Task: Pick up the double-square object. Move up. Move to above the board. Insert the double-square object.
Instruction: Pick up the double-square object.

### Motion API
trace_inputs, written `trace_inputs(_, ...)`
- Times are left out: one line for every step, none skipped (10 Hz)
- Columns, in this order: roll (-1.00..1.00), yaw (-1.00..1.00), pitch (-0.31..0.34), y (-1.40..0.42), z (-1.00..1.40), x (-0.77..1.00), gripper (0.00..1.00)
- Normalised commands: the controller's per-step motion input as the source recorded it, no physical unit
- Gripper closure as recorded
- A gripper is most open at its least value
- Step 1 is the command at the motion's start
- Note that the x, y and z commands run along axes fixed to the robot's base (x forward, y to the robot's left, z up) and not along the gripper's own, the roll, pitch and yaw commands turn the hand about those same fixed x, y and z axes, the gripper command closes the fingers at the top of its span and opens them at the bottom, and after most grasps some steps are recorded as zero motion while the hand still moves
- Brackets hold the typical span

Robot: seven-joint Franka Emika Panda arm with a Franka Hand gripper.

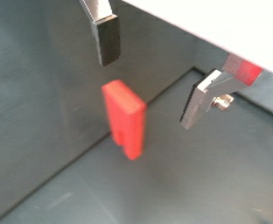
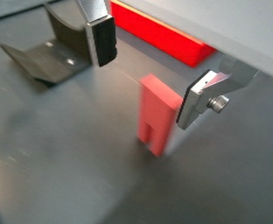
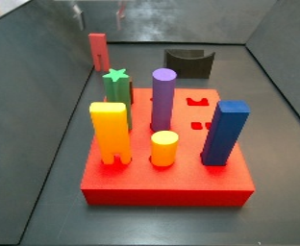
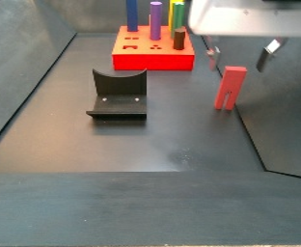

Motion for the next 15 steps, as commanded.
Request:
trace_inputs(0.00,0.00,-0.297,-0.34,-0.66,-0.36,0.00)
trace_inputs(0.00,-0.06,-0.286,-0.24,-0.72,-0.13,0.00)
trace_inputs(0.00,0.03,-0.174,0.09,-0.93,-0.09,0.00)
trace_inputs(-0.09,0.05,-0.090,0.35,-0.90,0.00,0.00)
trace_inputs(-0.02,0.00,0.000,0.11,-0.64,0.08,0.00)
trace_inputs(-0.02,-0.07,-0.001,0.00,-0.03,0.13,0.00)
trace_inputs(0.00,0.00,0.019,0.00,0.00,0.00,0.00)
trace_inputs(0.00,0.00,-0.007,0.00,0.00,0.00,0.00)
trace_inputs(0.00,0.00,0.000,0.00,0.00,0.00,0.00)
trace_inputs(0.00,0.00,0.000,0.00,0.00,0.00,1.00)
trace_inputs(0.00,0.00,0.000,0.00,0.00,0.00,1.00)
trace_inputs(0.00,0.00,0.000,0.00,0.00,0.00,1.00)
trace_inputs(0.00,0.00,0.000,0.00,0.00,0.00,1.00)
trace_inputs(0.00,0.00,0.000,0.00,0.00,0.00,1.00)
trace_inputs(0.00,0.00,0.000,0.00,0.00,0.00,1.00)
